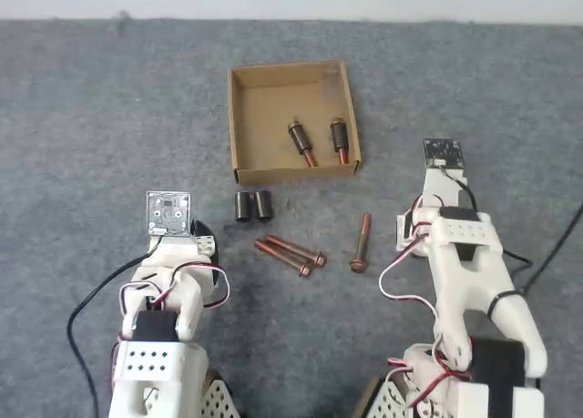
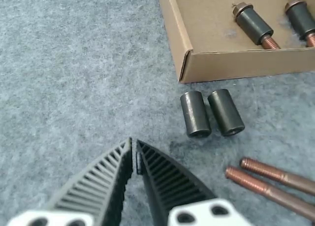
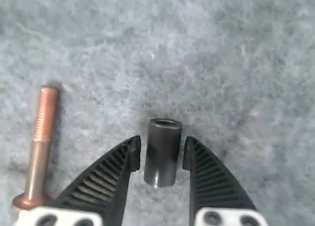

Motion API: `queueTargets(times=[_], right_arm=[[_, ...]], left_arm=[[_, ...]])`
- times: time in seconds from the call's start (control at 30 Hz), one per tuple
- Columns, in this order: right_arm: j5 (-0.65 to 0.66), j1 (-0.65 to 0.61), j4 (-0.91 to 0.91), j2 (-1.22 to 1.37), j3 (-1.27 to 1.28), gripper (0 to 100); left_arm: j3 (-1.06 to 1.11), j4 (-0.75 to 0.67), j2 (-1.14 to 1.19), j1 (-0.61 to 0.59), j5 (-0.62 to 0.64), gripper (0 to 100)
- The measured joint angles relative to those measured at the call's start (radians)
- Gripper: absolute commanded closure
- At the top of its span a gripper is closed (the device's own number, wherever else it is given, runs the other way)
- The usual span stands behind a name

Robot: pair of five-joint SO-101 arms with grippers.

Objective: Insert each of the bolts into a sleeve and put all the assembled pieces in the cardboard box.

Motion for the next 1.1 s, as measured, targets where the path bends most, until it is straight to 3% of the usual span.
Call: queueTargets(times=[0.3,0.83,0.97,1.1], right_arm=[[0.0,-0.003,0.256,0.0,-0.135,87.5],[0.002,0.002,0.124,0.198,-0.173,87.9],[0.002,0.003,0.126,0.198,-0.173,99.8],[0.035,0.018,0.143,0.198,-0.178,99.4]], left_arm=[[0.0,0.0,0.0,0.0,0.0,99],[0.0,0.0,0.0,0.0,0.0,99],[0.0,0.0,0.0,0.0,0.0,99],[0.0,0.0,0.0,0.0,0.0,99]])
